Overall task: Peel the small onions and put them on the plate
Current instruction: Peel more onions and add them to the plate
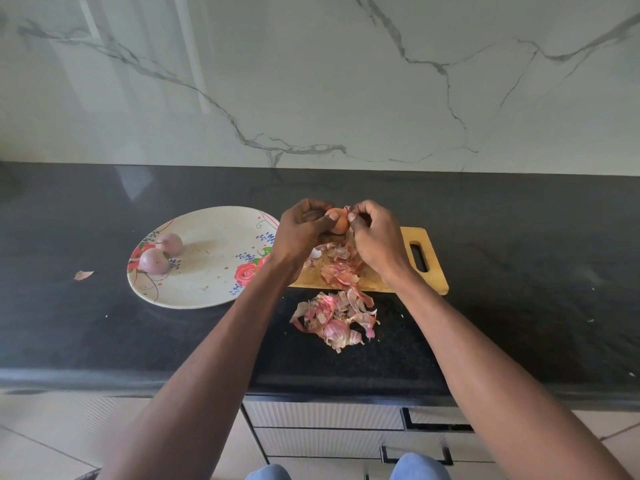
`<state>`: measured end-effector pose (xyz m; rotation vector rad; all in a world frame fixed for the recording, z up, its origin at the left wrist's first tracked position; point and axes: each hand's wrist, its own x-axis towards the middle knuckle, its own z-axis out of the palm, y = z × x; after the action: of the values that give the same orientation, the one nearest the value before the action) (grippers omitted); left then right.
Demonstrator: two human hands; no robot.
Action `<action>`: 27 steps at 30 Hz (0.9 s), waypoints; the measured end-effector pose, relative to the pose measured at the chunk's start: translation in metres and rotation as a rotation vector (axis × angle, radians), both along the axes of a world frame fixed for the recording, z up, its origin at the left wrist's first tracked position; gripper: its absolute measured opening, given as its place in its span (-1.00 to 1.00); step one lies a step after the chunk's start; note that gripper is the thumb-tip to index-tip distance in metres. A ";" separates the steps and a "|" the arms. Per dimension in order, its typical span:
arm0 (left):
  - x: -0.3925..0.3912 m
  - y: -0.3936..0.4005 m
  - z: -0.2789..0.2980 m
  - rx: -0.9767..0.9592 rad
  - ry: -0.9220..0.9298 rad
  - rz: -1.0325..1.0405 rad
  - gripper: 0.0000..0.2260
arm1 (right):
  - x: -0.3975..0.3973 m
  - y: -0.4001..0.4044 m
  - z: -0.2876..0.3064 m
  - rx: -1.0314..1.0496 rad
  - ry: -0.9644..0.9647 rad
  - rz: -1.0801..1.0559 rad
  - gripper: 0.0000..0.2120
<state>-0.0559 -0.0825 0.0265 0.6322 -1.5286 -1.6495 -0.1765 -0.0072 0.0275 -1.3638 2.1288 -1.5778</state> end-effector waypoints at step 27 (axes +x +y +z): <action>-0.002 -0.008 0.001 0.308 0.176 -0.040 -0.79 | 0.011 0.006 0.004 -0.076 -0.025 0.100 -0.92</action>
<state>-0.0579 -0.0903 0.0279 0.6014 -1.1799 -1.9368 -0.1659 -0.0015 0.0317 -1.4419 1.9726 -1.6423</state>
